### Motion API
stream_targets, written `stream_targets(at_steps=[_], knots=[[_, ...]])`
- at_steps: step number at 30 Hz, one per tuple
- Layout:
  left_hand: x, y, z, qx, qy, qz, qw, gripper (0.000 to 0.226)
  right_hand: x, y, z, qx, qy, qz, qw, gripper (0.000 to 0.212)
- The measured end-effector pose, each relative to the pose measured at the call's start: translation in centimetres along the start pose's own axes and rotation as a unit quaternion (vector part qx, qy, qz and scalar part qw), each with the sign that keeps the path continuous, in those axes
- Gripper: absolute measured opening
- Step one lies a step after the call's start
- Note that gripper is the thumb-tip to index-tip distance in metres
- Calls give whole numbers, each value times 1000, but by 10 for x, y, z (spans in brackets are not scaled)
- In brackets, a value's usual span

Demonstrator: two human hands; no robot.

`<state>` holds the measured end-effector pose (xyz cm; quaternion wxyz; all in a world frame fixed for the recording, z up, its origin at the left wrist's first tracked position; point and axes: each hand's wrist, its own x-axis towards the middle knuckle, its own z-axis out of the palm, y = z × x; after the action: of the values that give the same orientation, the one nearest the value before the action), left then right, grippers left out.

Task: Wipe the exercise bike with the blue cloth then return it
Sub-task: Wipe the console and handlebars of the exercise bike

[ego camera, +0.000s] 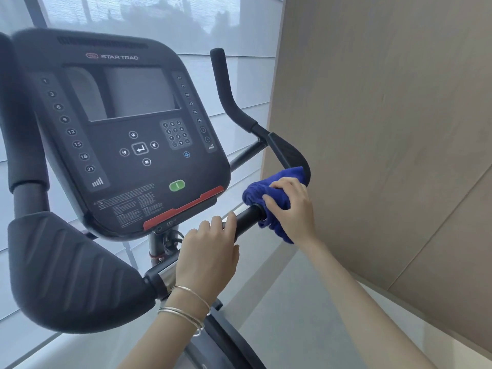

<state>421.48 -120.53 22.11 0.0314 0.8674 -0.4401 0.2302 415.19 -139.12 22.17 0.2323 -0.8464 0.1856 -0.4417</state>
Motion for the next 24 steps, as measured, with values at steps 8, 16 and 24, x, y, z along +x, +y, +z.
stream_targets(at_steps=[8, 16, 24], knots=[[-1, -1, -1, 7, 7, 6, 1000, 53, 10, 12, -11, 2, -7, 31, 999, 17], [-1, 0, 0, 13, 16, 7, 1000, 52, -52, 47, -39, -38, -52, -17, 998, 15], [-1, -2, 0, 20, 17, 10, 1000, 52, -61, 37, -18, -65, -124, -100, 985, 17]])
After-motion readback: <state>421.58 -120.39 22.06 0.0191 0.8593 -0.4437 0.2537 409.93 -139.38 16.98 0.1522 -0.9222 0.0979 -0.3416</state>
